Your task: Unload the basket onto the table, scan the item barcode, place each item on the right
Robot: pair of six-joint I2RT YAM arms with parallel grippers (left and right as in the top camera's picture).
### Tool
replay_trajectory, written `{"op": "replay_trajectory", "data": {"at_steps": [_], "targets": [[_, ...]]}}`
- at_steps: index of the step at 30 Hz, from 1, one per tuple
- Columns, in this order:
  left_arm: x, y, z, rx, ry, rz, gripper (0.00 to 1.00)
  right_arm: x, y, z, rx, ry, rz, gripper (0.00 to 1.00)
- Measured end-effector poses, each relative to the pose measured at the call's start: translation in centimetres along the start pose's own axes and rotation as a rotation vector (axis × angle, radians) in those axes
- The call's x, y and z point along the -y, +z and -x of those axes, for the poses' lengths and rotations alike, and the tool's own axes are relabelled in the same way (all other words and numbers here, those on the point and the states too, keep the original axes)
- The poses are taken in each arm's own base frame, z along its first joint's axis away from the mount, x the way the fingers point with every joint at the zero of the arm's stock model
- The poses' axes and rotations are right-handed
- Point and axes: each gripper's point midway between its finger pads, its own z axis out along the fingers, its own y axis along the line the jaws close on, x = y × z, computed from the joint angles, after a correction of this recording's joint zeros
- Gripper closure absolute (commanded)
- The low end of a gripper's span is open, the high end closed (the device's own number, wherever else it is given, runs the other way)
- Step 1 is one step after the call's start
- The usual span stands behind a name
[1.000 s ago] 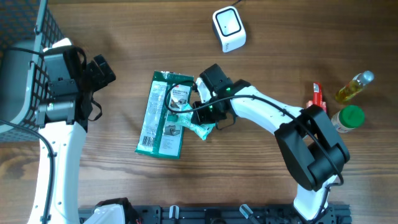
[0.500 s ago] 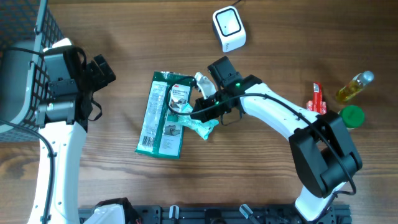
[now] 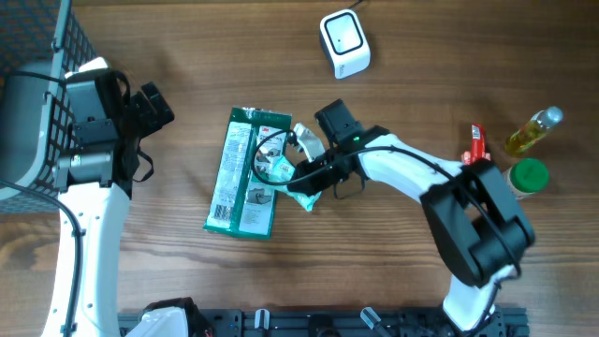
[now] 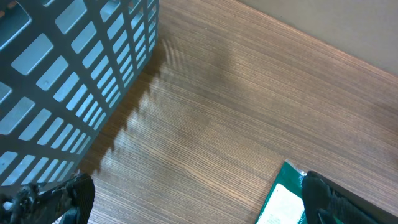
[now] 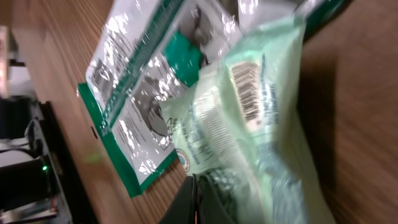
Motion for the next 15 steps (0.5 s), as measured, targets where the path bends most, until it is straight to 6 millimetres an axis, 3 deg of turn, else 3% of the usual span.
{"op": "replay_trajectory", "data": {"at_steps": [8, 15], "targets": [[0.0, 0.0, 0.0, 0.0, 0.0, 0.0, 0.0, -0.1, 2.4, -1.9, -0.081, 0.101, 0.114, 0.96], [0.0, 0.0, 0.0, 0.0, 0.0, 0.0, 0.0, -0.2, 2.4, -1.8, -0.092, 0.121, 0.114, 0.96]]}}
